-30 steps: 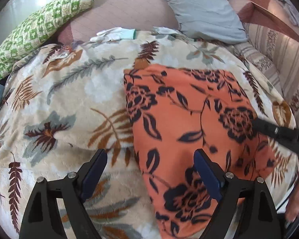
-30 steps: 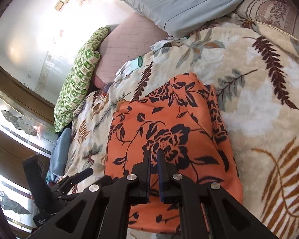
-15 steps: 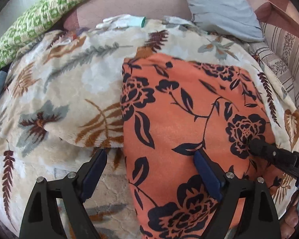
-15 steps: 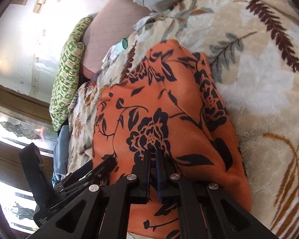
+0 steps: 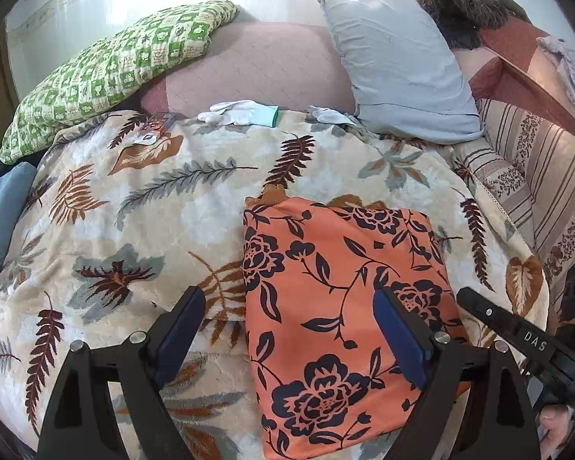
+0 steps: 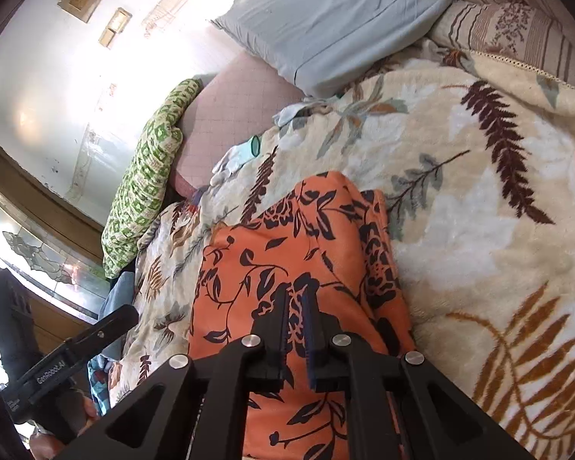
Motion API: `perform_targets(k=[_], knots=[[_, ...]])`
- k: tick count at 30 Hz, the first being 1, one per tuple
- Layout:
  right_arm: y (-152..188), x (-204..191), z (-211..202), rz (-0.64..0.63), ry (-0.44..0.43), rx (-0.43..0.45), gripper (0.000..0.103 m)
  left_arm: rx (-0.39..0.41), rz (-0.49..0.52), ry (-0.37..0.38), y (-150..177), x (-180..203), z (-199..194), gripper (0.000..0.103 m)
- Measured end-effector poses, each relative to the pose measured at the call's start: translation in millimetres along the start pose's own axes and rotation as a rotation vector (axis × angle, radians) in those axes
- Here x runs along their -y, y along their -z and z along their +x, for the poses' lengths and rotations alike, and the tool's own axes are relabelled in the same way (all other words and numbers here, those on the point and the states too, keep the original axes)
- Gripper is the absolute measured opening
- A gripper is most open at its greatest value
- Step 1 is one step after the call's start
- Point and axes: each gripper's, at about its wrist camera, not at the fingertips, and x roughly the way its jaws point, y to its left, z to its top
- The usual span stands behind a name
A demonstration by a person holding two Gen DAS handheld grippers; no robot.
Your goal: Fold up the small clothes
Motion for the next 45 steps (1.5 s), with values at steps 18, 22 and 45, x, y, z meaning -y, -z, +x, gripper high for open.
perform_targets(k=[18, 22, 45], knots=[[6.0, 3.4, 11.1, 0.056, 0.015, -0.034, 0.072, -0.092, -0.08, -0.07, 9.8, -16.0, 6.0, 0.09], [7.8, -0.5, 11.6, 0.035, 0.039, -0.02, 0.072, -0.097, -0.094, -0.089, 9.3, -17.0, 1.7, 0.09], [-7.0, 38.1, -18.2, 0.133, -0.056, -0.001, 0.072, -0.077, 0.002, 0.037, 6.5, -14.6, -0.2, 0.09]])
